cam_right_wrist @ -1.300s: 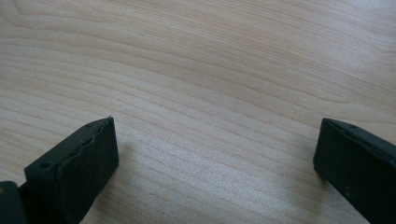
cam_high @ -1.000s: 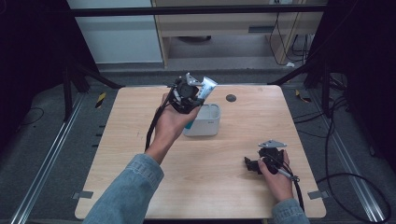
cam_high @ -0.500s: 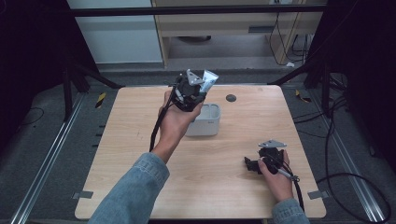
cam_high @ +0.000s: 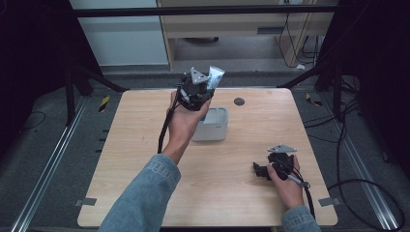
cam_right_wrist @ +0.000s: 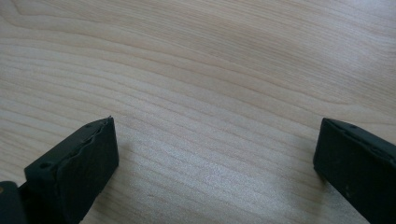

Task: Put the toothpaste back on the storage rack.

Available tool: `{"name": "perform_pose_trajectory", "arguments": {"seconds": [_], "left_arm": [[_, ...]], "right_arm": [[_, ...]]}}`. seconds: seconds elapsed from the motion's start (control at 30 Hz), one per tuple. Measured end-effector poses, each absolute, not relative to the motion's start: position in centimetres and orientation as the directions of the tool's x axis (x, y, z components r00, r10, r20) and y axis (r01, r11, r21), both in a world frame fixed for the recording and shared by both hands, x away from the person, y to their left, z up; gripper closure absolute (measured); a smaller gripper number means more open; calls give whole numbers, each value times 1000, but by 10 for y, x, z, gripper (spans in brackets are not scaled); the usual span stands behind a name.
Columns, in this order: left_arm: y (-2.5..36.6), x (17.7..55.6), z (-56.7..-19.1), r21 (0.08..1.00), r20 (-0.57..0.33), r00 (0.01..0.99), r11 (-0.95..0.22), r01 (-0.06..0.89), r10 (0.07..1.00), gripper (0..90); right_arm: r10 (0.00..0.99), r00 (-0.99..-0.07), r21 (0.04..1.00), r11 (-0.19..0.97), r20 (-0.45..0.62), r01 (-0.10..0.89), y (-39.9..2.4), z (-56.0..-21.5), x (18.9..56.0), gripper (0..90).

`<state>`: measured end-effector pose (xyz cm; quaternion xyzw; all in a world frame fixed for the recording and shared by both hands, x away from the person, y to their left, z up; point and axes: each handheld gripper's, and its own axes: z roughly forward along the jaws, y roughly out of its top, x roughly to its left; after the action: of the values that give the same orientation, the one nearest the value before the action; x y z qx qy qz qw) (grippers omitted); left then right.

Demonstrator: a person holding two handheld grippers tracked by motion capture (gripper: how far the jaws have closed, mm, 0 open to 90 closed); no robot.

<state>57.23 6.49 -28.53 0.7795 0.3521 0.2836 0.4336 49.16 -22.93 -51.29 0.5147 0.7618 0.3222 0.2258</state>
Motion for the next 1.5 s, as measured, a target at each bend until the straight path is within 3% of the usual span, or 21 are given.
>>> {"name": "perform_pose_trajectory", "arguments": {"seconds": [1.5], "left_arm": [[62,598,-298,953,79,578,-232,197,812,778]], "right_arm": [[929,-369,726,261,-11,636,-229,-513,492,4]]}}
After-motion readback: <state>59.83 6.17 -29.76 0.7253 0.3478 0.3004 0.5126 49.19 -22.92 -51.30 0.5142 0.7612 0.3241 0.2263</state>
